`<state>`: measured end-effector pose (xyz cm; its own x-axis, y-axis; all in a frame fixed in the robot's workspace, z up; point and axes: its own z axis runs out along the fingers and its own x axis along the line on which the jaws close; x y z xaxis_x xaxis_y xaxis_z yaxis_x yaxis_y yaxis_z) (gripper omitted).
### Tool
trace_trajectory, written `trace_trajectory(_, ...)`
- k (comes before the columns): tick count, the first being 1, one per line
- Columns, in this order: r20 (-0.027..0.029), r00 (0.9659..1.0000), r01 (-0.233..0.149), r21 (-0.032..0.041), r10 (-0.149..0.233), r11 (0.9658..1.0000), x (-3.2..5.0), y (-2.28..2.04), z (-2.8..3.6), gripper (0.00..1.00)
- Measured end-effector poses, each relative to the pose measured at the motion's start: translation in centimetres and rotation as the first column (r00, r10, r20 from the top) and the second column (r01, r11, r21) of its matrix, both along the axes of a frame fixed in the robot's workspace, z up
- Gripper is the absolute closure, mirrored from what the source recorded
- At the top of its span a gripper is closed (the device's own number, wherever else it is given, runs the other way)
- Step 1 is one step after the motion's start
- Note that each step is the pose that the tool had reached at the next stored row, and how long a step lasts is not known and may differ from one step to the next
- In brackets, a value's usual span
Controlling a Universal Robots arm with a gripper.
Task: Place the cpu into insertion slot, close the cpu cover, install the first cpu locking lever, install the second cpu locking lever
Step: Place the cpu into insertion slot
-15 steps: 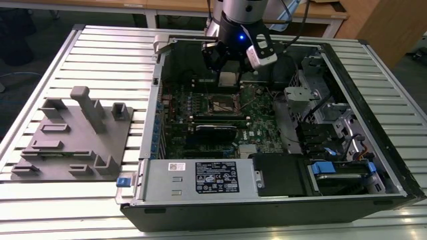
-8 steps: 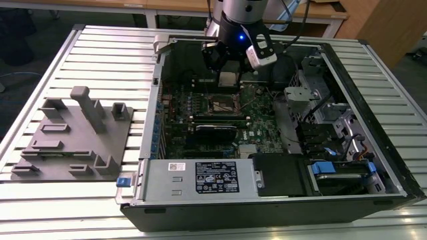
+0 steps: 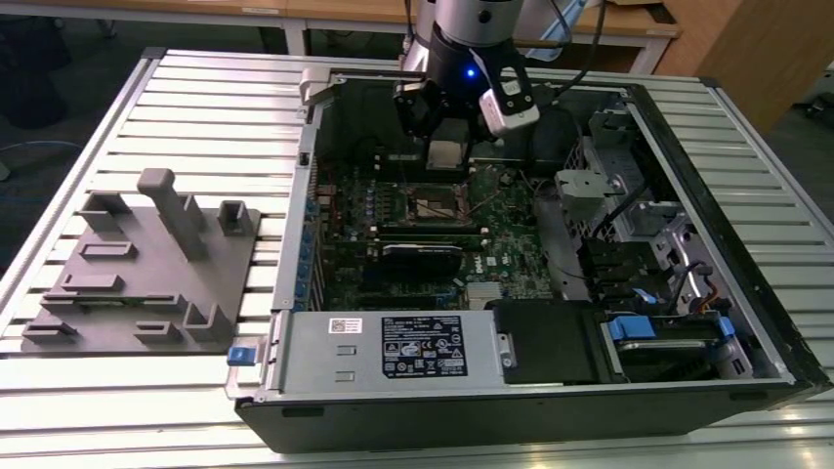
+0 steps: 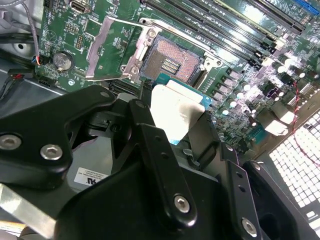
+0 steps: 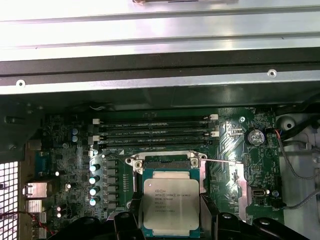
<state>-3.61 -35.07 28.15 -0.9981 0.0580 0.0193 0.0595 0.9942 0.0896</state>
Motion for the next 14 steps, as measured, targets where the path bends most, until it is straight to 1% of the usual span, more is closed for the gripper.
trace_trajectory(4,0.0,1.0,0.002,0.0,-0.002,1.0,0.0,0.0,0.0,0.46)
trace_trajectory(7,-0.0001,0.9997,0.026,0.0,-0.026,0.9997,0.0,0.0,-0.01,0.46)
trace_trajectory(12,0.0,0.9996,0.028,0.0,-0.028,0.9996,0.0,0.0,-0.01,0.46)
trace_trajectory(14,0.0,0.9993,0.036,0.0,-0.036,0.9993,0.0,0.0,-0.02,0.46)
